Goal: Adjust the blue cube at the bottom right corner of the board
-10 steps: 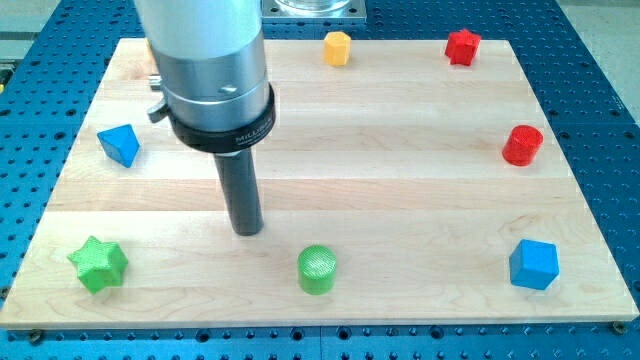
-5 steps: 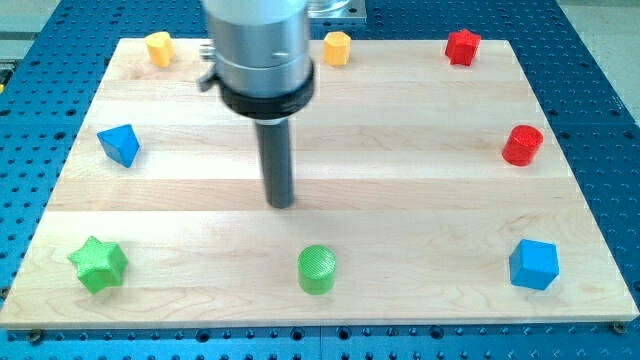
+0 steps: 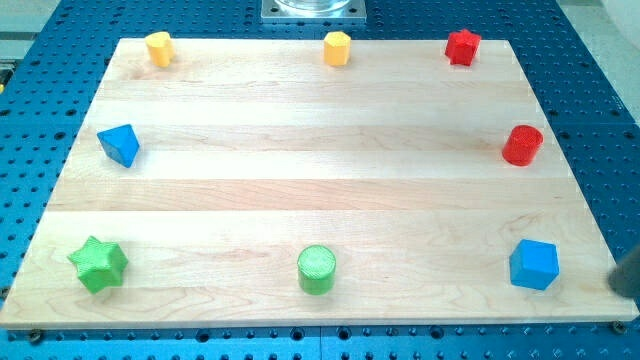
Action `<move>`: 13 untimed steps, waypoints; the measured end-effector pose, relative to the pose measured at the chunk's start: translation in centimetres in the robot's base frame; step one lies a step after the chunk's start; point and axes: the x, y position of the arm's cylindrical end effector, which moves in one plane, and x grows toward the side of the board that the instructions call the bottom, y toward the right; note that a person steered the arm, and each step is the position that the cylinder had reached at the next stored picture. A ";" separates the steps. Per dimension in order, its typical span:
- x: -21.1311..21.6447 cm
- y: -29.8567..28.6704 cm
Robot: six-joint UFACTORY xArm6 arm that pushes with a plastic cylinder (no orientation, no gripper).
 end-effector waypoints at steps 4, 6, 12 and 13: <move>-6.2 -2.5; -12.3 -6.1; -8.6 -2.5; -4.9 3.3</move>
